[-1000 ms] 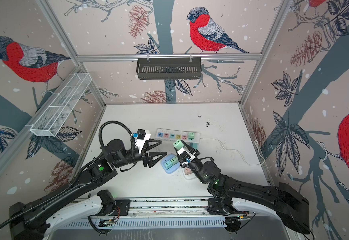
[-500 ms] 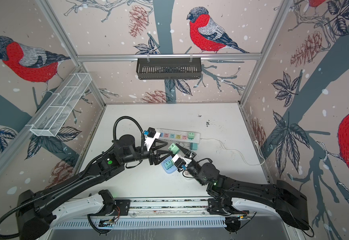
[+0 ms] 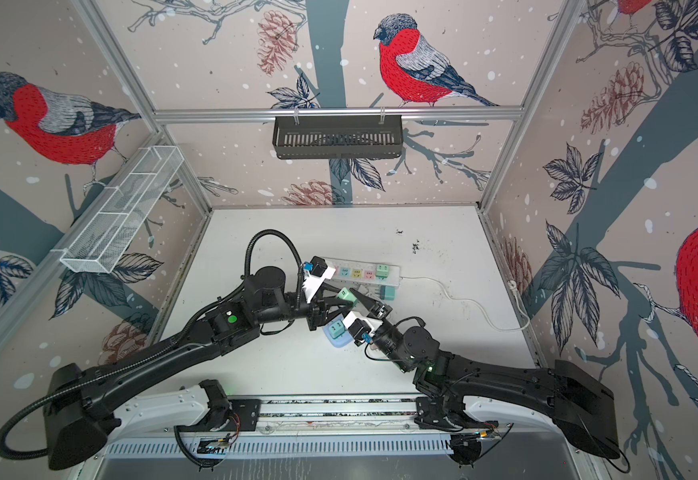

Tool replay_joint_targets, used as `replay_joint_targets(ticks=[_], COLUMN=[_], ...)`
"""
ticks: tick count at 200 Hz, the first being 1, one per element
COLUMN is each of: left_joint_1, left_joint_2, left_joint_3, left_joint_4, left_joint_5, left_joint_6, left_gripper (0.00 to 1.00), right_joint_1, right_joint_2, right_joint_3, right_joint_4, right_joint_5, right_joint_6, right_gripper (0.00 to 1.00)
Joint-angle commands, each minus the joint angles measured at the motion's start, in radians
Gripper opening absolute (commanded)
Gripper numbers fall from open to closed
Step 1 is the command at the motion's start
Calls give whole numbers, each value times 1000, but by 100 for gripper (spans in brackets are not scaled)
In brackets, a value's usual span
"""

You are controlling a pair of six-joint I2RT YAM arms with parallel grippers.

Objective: Insert the plug
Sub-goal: 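Bring the green adapter to the left gripper and close the left gripper on it, then open the right gripper and draw it back while the left gripper holds the adapter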

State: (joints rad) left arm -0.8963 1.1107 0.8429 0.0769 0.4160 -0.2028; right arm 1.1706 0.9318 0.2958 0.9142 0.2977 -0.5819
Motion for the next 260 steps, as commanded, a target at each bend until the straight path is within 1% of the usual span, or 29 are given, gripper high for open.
replay_joint_targets(ticks=[1,14,35,40,42,49,65,76,83,84,85,106,136,160,168,180,190,198,213,224,233,252,260], left_joint_1=[-6,-7,-7,-7,-7,-8,-6,-6,-6,-6,-6,-3,31,126,143,148,148,148,149,148,148,149,148], left_joint_2=[16,23,25,22,23,17,1,-15,-27,-28,-29,-72,-194,-325,-361,-408,-438,-455,-479,-485,-483,-462,-449], left_joint_3=[15,29,24,26,27,31,35,20,6,4,2,-28,-125,-245,-286,-326,-347,-368,-411,-423,-418,-397,-389], left_joint_4=[-5,-16,-18,-23,-25,-30,-41,-33,-22,-20,-18,2,82,203,239,269,285,300,342,354,346,313,299], left_joint_5=[20,21,17,7,1,-17,-76,-113,-140,-144,-149,-251,-366,-342,-342,-344,-334,-317,-278,-259,-254,-242,-240], left_joint_6=[17,16,49,56,61,69,52,48,52,52,52,62,80,73,88,144,189,226,286,310,318,330,349], left_gripper=[32,21,8,1,0,0,0,0,0,0,0,0,0,0,0,0,0,0,0,0,0,0,0], right_joint_1=[3,4,4,5,5,5,3,3,2,2,2,0,-24,-93,-127,-192,-248,-294,-392,-474,-543,-673,-718], right_joint_2=[1,0,-1,-3,-2,-5,-8,-10,-11,-11,-12,-34,-133,-258,-310,-388,-451,-502,-600,-650,-673,-673,-654], right_joint_3=[2,0,-4,-4,-4,-7,-21,-34,-39,-39,-40,-54,-142,-221,-243,-267,-282,-290,-282,-284,-295,-308,-310], right_joint_4=[41,42,46,44,44,44,62,78,77,75,74,44,54,43,26,-18,-70,-117,-291,-393,-425,-439,-429], right_joint_5=[0,3,3,2,1,3,13,21,25,26,26,54,114,155,166,190,235,294,388,414,377,175,129], right_joint_6=[-10,-8,-6,-7,-7,-7,-1,2,2,2,3,29,109,220,286,396,508,613,843,973,1015,1025,1042], right_gripper=[1,1,1,2,3,12,44,60,76,76,79,100,100,100,100,100,100,100,100,99,100,100,100])
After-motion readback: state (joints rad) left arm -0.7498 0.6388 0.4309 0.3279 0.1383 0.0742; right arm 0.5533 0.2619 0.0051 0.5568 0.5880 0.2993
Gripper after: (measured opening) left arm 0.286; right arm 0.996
